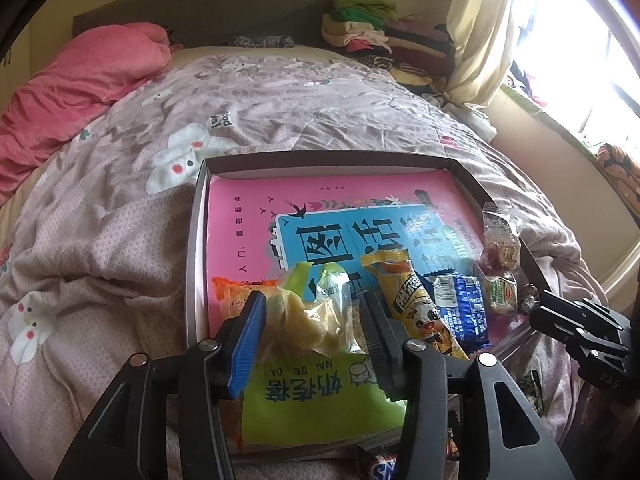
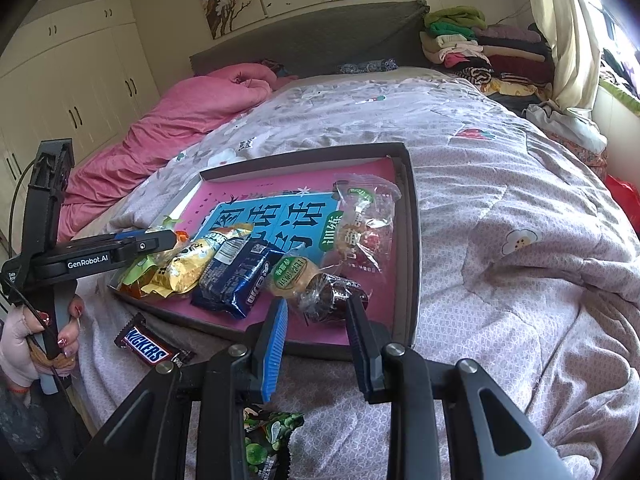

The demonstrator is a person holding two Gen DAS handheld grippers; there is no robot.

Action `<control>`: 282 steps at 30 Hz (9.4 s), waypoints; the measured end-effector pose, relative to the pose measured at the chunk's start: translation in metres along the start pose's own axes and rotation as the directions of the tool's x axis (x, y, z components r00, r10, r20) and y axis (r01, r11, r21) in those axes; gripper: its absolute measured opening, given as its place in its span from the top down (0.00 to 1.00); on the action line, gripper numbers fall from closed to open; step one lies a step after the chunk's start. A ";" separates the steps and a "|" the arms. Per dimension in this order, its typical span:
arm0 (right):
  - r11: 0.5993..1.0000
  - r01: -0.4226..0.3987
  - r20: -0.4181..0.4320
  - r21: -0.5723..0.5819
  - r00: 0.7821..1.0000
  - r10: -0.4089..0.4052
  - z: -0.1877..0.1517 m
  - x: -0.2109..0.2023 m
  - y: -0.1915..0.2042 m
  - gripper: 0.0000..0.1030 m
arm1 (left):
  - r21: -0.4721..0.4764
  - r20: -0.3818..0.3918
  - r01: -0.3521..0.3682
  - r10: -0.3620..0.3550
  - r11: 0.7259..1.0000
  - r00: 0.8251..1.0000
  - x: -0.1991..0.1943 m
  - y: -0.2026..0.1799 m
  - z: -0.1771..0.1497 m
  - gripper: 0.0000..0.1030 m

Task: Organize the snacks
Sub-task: 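Release the puff bag and the chocolate in the tray by opening both grippers, then withdraw both grippers from the tray toward the Snickers bar, then move the left gripper over the Snickers bar while the right gripper approaches the green candy bag, then close the left gripper on the Snickers bar while the right gripper grasps the green candy bag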

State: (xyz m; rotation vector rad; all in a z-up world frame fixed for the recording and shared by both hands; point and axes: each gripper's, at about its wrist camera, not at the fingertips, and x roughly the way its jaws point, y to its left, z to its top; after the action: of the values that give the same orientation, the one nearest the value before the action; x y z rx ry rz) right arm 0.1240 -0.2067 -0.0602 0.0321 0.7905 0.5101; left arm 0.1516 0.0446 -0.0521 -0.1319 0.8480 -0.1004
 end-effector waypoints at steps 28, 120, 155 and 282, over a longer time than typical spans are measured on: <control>0.999 0.018 0.047 0.032 0.999 -0.020 0.002 -0.012 -0.008 0.59 | 0.040 0.046 0.005 -0.007 0.999 0.999 -0.036 -0.017 0.003 0.25; 0.999 -0.024 -0.154 0.040 0.988 0.030 -0.040 -0.023 0.030 0.35 | -0.077 -0.224 0.168 -0.182 0.983 0.957 -0.022 -0.018 -0.073 0.24; 0.999 -0.024 -0.205 0.026 0.978 0.029 -0.045 -0.015 0.033 0.35 | -0.020 -0.250 0.167 -0.167 0.986 0.954 -0.005 -0.045 -0.074 0.24; 0.984 -0.133 -0.115 -0.122 0.986 0.119 -0.037 -0.015 0.067 0.56 | -0.067 -0.174 0.076 -0.087 0.995 0.981 -0.047 -0.027 -0.072 0.46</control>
State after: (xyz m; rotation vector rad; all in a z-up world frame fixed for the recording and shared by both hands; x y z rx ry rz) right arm 0.0611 -0.1602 -0.0622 -0.0662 0.8626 0.6868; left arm 0.0656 0.0188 -0.0605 -0.2166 1.0231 -0.1658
